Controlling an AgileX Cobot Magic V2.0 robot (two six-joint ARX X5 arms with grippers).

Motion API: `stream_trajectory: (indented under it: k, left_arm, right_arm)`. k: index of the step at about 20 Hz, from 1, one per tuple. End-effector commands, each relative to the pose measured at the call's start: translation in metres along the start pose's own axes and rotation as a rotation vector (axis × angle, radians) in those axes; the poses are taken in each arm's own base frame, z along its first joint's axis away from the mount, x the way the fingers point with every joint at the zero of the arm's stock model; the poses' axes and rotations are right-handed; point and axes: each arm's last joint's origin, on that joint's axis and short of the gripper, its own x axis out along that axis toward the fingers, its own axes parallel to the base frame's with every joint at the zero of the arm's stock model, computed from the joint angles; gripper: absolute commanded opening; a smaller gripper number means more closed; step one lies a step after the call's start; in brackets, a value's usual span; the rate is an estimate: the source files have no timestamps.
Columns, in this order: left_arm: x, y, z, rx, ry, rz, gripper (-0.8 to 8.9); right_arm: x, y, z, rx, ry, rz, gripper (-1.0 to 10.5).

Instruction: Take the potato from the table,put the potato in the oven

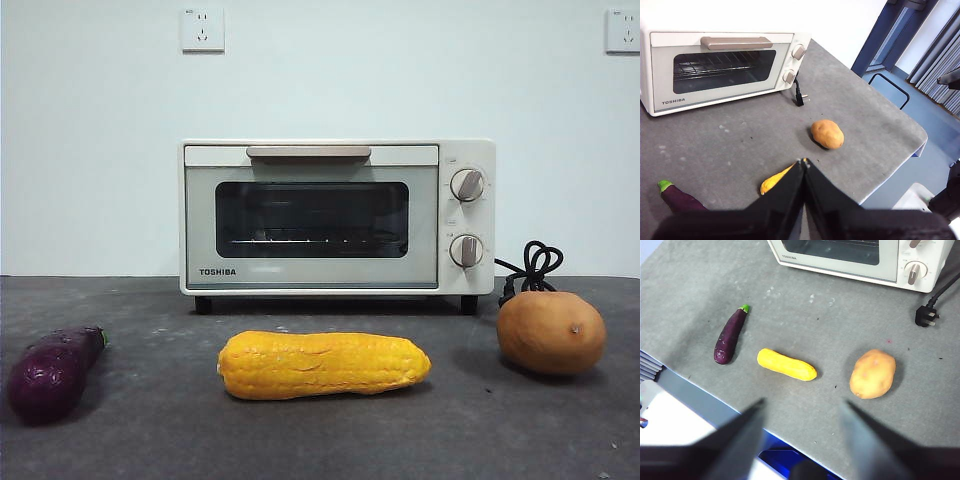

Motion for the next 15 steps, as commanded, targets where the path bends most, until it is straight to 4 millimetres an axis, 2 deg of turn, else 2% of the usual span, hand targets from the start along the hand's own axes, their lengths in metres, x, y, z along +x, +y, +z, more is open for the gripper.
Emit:
stream_trajectory:
  k: [1, 5, 8, 12, 15]
  left_arm:
    - [0.0, -0.001, 0.0, 0.021, -0.003, -0.006, -0.07]
    - [0.004, 0.001, 0.01, 0.039, -0.043, -0.025, -0.06]
    - [0.02, 0.013, 0.024, 0.027, -0.055, -0.05, -0.06]
    - [0.058, 0.033, 0.046, 0.038, -0.059, -0.108, -0.06]
    - [0.097, 0.048, 0.064, 0.036, -0.04, -0.086, -0.06]
  right_arm:
    - [-0.001, 0.0, 0.0, 0.01, -0.006, 0.0, 6.3]
    - [-0.001, 0.0, 0.0, 0.018, -0.006, 0.0, 6.3]
    - [0.0, 0.0, 0.001, 0.024, -0.001, 0.001, 6.3]
    - [0.001, -0.001, 0.002, 0.033, 0.002, 0.001, 6.3]
    - [0.004, -0.002, 0.003, 0.039, 0.014, 0.001, 6.3]
